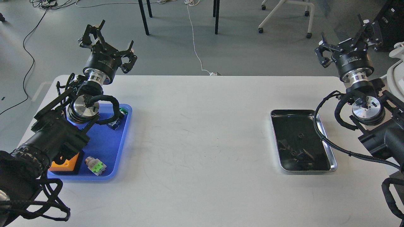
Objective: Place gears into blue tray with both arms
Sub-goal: 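Raise the right arm up and over the metal tray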
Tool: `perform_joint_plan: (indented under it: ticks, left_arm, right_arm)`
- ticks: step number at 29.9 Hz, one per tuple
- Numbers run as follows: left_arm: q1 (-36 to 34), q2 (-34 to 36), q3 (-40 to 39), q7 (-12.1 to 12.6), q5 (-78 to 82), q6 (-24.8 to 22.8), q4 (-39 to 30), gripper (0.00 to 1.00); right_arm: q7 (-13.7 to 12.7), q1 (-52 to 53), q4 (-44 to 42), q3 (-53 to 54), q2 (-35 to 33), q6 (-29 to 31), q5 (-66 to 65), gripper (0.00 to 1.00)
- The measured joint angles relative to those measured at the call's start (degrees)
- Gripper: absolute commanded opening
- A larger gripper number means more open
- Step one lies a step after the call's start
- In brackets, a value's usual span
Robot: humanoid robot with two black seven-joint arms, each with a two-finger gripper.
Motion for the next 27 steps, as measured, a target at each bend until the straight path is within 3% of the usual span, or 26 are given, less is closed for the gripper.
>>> perform_joint_plan:
  ticks: [17, 27]
  left_arm:
    - [-0.1, 0.1, 0.9, 0.0, 1.3, -0.3, -1.0, 0.98]
    - [-0.7, 0.1, 0.8, -0.2, 1.1, 0.0, -1.4, 0.98]
  right_arm:
    - [-0.2, 1.4, 0.4, -0.4, -0.9, -0.2, -0.2, 0.99]
    - [-0.7, 11.5, 2.1, -12.0, -11.3, -0.3, -0.7, 0.99]
